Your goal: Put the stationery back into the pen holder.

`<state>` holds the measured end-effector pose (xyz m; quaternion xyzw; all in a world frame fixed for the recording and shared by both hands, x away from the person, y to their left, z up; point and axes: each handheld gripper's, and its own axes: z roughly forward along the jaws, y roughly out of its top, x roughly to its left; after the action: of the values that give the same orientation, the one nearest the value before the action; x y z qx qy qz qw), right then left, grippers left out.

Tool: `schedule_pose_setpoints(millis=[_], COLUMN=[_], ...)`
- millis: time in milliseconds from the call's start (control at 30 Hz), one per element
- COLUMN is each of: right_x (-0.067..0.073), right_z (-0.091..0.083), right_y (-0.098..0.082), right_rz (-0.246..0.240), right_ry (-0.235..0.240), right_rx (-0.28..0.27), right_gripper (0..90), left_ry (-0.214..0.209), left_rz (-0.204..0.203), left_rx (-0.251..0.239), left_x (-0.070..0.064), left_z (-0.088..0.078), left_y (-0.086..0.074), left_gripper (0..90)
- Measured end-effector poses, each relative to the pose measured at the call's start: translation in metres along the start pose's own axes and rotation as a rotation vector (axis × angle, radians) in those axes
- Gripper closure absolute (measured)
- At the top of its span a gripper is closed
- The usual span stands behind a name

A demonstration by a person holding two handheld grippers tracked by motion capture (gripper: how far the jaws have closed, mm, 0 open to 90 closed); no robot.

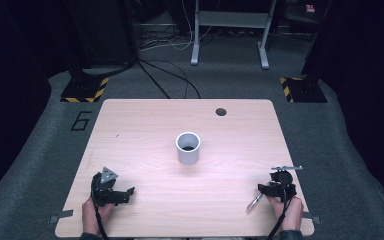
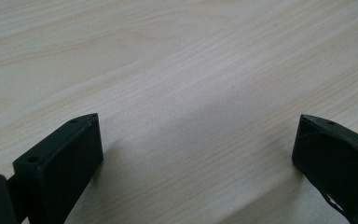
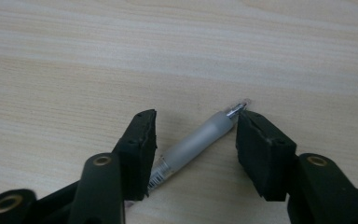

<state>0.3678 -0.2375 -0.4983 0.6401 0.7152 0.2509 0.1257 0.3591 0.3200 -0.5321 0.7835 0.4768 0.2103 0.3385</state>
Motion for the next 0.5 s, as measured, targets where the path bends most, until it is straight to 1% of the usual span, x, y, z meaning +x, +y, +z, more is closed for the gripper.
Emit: schedule_pose_setpoints(millis=[33,67,100,133,167,233,267,333,400,433,467,500], right_x=[0.0,0.001,0.001,0.003,0.003,0.006,0.007,0.009,0.01,0.011,0.011,0.011], right_z=[0.0,0.002,0.002,0.003,0.003,0.005,0.006,0.007,0.008,0.008,0.009,0.009], right_y=[0.0,0.003,0.003,0.005,0.005,0.008,0.01,0.013,0.014,0.015,0.017,0.017], right_rz=[0.0,-0.019,-0.019,-0.052,-0.052,-0.071,-0.074,-0.105,-0.11,-0.114,-0.131,-0.131], right_ry=[0.0,-0.001,-0.001,-0.012,-0.012,-0.016,-0.024,-0.03,-0.033,-0.033,-0.038,-0.038], right_rx=[0.0,0.002,0.002,0.008,0.008,0.019,0.023,0.033,0.038,0.044,0.049,0.049], right_gripper=[48.9,52.6,52.6,55.8,55.8,59.5,61.7,66.0,66.5,67.8,71.0,71.0], left_ry=[0.0,0.0,0.0,0.0,0.0,0.001,0.0,0.001,0.001,0.0,0.001,0.001], left_rz=[0.0,0.002,0.002,0.002,0.001,0.003,0.005,0.003,0.003,0.001,0.001,0.001], left_rx=[0.0,0.0,0.0,0.0,0.0,0.002,0.002,0.002,0.002,0.0,0.0,0.0], left_x=[0.0,0.0,0.0,0.0,0.0,0.0,0.0,0.0,0.0,0.0,0.0,0.0], left_z=[0.0,0.0,0.0,0.0,0.0,0.0,0.0,0.0,0.0,0.0,0.0,0.0], left_y=[0.0,0.0,0.0,0.0,0.0,0.0,0.0,0.0,0.0,0.0,0.0,0.0], left_gripper=[1.6,1.6,1.6,1.6,1.6,1.6,1.6,1.6,1.6,1.6,1.6,1.6])
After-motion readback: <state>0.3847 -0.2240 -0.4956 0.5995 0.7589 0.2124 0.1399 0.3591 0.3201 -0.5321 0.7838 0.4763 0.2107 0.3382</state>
